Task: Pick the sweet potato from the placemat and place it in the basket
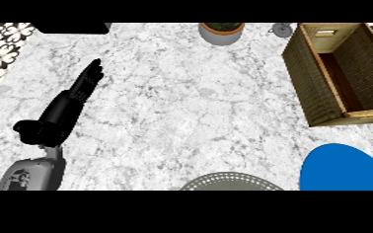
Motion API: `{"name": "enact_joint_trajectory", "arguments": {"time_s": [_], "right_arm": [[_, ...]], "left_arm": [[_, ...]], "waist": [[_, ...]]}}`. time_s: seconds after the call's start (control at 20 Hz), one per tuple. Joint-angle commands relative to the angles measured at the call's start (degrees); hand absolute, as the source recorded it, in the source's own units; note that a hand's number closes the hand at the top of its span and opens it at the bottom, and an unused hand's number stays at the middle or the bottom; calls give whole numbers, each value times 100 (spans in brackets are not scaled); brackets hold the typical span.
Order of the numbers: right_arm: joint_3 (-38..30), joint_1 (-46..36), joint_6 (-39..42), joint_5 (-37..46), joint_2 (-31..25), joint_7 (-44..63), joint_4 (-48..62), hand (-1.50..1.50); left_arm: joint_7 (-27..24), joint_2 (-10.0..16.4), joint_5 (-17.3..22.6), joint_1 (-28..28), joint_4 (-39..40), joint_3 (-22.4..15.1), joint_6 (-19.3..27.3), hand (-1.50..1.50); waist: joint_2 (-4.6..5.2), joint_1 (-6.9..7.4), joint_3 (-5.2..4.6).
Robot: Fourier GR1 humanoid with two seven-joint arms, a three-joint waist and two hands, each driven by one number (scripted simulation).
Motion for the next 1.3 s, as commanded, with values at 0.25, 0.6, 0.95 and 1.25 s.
{"name": "enact_joint_trajectory", "arguments": {"time_s": [0.25, 0.6, 0.95, 1.25], "right_arm": [[-375, -1003, -479, 42, 86, -779, 1762, -150], [-277, -1544, -273, 285, -173, -1528, 2672, -150], [-925, -2035, 225, -408, -522, -1269, 3132, -150], [-1382, -1841, 861, -893, -991, -756, 3709, -150]], "left_arm": [[37, 116, 79, -233, 135, 184, -141, 0], [213, -53, 14, -76, -154, 42, -88, 0], [429, -241, -226, -118, -265, -151, 135, 0], [-99, -84, -65, 25, 110, 140, -45, 0]], "waist": [[7, 27, -1], [10, 50, 0], [5, 43, 3], [9, -21, 1]]}}
